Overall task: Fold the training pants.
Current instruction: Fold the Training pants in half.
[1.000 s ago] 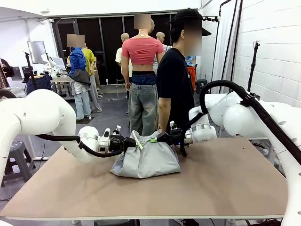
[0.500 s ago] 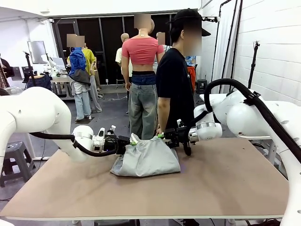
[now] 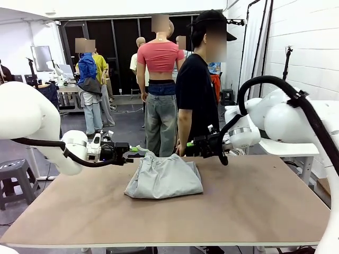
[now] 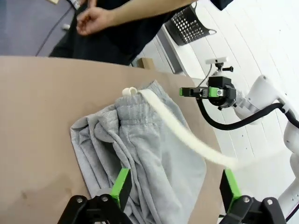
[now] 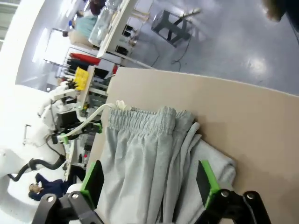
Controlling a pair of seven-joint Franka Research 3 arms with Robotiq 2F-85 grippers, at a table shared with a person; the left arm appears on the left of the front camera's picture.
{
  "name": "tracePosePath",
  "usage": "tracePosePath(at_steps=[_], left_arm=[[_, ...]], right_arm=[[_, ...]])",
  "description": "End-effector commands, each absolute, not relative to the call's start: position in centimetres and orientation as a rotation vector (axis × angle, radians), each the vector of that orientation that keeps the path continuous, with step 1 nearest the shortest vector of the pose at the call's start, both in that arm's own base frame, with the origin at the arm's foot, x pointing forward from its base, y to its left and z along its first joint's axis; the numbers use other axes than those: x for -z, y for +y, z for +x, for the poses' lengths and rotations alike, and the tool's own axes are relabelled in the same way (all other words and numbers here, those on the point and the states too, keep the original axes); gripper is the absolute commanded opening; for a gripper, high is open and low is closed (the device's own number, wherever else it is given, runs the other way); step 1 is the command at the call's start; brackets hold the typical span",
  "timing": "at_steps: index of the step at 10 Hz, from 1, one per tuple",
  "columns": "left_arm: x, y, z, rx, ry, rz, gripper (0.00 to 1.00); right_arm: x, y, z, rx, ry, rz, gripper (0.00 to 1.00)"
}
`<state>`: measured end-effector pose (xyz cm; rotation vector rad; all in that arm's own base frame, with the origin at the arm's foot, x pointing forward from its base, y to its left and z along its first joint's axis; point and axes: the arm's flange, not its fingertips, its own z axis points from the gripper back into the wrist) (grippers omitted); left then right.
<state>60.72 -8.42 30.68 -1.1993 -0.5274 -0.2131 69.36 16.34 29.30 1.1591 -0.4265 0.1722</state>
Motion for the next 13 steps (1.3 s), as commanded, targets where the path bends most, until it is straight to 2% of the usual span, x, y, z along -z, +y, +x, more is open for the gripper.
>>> tracePosePath(at_steps=[1,2,3,13], left_arm=[[-31.8,-8.0,58.7,0.210,-0.576,-1.164,1.00],[-32.4,-7.6,58.6,0.231,-0.624,-1.164,1.00],[-31.8,-7.8,60.0,0.208,-0.547,-1.184,1.00],[-31.8,-7.8,60.0,0.208,-0.547,-1.184,1.00]], right_arm=[[-31.6,15.7,66.3,-0.209,-0.506,1.095,1.00],[-32.1,16.3,66.0,-0.243,-0.545,1.059,1.00],[-31.2,15.7,68.7,-0.184,-0.461,1.136,1.00],[-31.2,15.7,68.7,-0.184,-0.461,1.136,1.00]])
